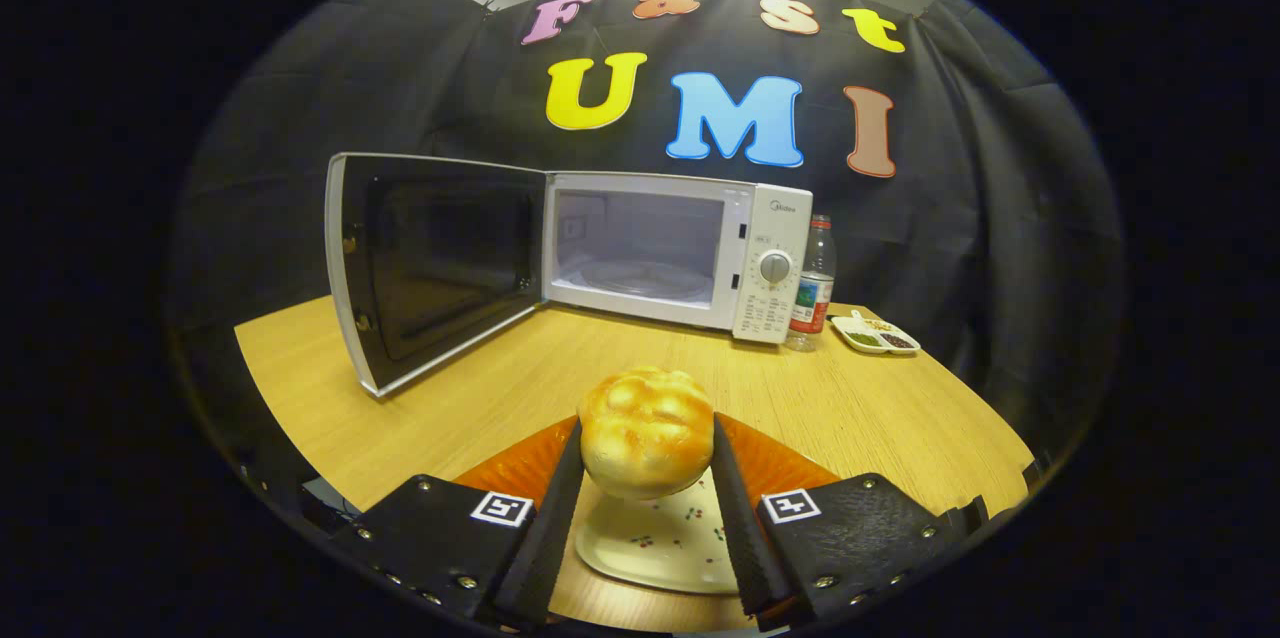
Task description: Open the microwave, put the food inside, and close the microwave door.
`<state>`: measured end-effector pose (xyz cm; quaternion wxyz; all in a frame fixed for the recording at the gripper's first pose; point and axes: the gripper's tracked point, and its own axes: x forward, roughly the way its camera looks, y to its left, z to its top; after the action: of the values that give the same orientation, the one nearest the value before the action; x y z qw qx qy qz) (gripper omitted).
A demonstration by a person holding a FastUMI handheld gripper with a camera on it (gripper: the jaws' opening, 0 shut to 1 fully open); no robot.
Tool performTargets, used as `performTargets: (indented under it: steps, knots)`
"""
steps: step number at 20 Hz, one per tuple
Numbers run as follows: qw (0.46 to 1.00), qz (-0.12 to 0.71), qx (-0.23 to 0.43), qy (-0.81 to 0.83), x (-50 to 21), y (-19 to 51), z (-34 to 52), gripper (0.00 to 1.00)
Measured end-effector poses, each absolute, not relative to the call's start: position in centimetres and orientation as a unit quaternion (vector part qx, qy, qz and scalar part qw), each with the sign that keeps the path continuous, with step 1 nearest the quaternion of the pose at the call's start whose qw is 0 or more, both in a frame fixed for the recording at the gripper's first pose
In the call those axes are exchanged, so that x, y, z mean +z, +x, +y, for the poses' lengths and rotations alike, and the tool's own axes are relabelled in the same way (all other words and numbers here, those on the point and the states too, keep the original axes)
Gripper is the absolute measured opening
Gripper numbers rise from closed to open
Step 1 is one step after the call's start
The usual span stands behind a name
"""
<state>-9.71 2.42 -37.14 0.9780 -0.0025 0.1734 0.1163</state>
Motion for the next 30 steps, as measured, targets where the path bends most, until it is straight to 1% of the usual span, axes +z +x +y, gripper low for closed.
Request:
performTargets:
  steps: [8, 10, 14, 17, 20, 26, 30]
  knots:
    - [0.978, 0.148, 0.143, 0.043, -30.9, -4.6, 4.7, 0.69]
    - [0.978, 0.14, 0.141, 0.06, -29.1, -3.2, 5.1, 0.69]
    - [0.985, 0.119, 0.115, 0.058, -26.5, 0.5, 5.6, 0.69]
    - [0.984, 0.126, 0.111, 0.057, -26.5, 2.9, 7.1, 0.69]
    - [0.99, 0.112, 0.09, 0.01, -26.2, 6.1, 7.4, 0.69]
    - [0.988, 0.121, 0.073, -0.068, -29.1, 13.1, 8.8, 0.69]
    - [0.99, 0.127, 0.043, -0.038, -31.8, 17.2, 9.0, 0.69]
